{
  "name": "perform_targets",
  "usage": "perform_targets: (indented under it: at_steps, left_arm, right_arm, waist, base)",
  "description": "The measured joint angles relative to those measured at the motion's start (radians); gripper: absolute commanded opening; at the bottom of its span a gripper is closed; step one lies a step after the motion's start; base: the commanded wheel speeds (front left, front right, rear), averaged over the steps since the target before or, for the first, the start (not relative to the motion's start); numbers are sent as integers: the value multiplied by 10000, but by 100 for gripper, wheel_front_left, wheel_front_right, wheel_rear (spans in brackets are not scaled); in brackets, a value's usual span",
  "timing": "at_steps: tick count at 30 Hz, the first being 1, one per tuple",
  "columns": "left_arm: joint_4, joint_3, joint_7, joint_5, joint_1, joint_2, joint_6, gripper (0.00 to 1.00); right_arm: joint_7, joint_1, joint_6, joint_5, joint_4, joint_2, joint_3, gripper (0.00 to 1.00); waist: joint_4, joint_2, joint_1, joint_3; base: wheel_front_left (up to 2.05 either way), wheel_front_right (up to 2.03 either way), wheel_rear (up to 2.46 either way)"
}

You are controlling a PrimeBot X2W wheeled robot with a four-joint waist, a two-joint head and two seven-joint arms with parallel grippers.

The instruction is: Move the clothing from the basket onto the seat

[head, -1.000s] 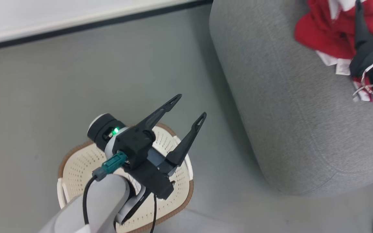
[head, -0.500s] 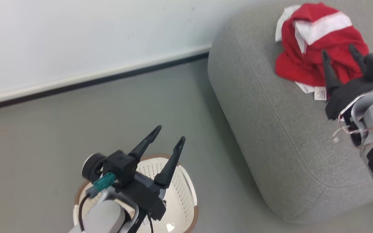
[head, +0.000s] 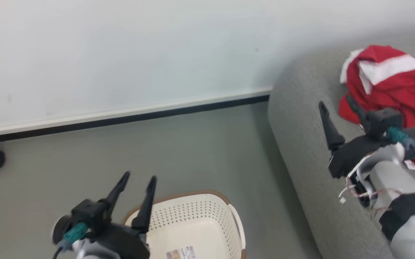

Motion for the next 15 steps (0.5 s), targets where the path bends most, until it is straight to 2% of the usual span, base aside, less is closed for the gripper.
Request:
perform_targets:
  at_steps: [3,4,10,15]
  left_arm:
    - [-12,382,-44,-33,390,128,84,100]
    - [-48,602,-48,-35,641,196,169,100]
    - [-199,1312,-50,-33,1513,316,249,100]
    - [-405,2069,-52,-23,2223,431,255,100]
  right_arm:
    - [-12,606,-226,67,-610,79,-148,100]
    - [-12,1078,-447,73,-1034,82,-238,100]
    - [-13,2514,-1035,56,-2443,94,-477,100]
    - [-13,3568,-1331,-90,-3670,161,-579,100]
  waist:
    - [277,-1,0,-215]
    - [456,0,0,-345]
    - [926,0,1,-655]
    - [1179,0,1,-848]
  base:
    - [0,0,0]
    - [0,0,0]
    - [0,0,0]
    - [0,0,0]
